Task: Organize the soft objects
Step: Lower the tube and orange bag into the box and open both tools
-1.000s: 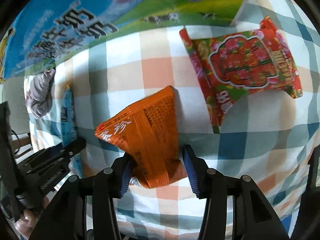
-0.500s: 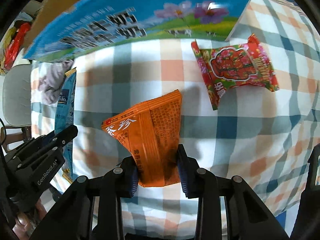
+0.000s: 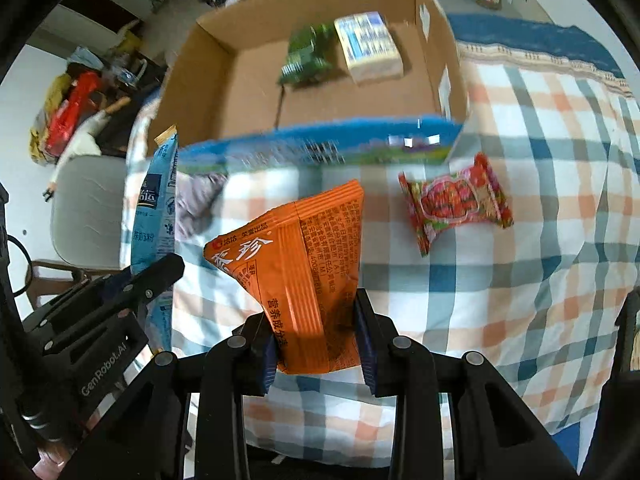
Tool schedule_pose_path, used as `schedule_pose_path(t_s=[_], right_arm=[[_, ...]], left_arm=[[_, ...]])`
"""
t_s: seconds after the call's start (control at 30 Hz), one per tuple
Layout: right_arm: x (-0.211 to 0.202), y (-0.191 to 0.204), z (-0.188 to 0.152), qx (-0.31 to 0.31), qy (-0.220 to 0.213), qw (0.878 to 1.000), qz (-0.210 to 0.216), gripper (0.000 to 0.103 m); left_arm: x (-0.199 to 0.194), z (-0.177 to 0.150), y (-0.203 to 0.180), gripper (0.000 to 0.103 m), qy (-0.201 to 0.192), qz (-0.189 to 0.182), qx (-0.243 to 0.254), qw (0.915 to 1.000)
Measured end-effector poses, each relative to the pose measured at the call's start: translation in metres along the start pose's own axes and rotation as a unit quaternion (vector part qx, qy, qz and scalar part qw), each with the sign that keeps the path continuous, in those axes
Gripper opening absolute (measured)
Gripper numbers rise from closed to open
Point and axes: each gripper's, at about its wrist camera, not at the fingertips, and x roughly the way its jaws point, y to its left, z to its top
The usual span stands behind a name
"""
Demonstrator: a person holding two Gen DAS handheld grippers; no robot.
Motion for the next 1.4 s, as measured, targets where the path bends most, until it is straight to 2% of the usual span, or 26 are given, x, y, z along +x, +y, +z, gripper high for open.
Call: schedule_pose_path(t_s=[0.1,0.27,0.4,0.57,0.77,1.07,1.4], right_arm=[[-0.019,0.005,0.013,0.005,-0.016,1.0,0.01,0.035],[-0.038,0.013,0.05,0.01,-0.045,0.999,0.003,0.035],[-0.042,0.015,0.082,0.014,-0.059,0.998,-0.01,0.035],[-0.027,0.012,0.125,0.022,-0.058,0.997,-0.037,0.035],[0.019,-0.007,0.166,0.044,-0.03,0.996,-0.067,0.035],[0.095,-0.03,0.193,0.065,0.023,0.992,-0.103,0.035],[0.139,-0.039,0.199,0.076,0.054,0.988,-0.126,0.035]], left_arm=[[-0.007,0.025,0.001,0.015,-0.013,-0.006,0.003,0.9999],[-0.014,0.07,0.008,0.015,-0.028,-0.011,-0.001,0.9995],[-0.007,0.106,0.012,0.015,-0.028,-0.002,0.002,0.9996],[0.017,0.152,0.019,0.015,-0.015,0.015,0.01,0.9997],[0.069,0.201,0.031,0.015,0.023,0.021,0.01,0.9995],[0.156,0.237,0.035,0.015,0.099,0.026,0.024,0.9945],[0.197,0.243,0.029,0.018,0.131,0.038,0.049,0.9895]])
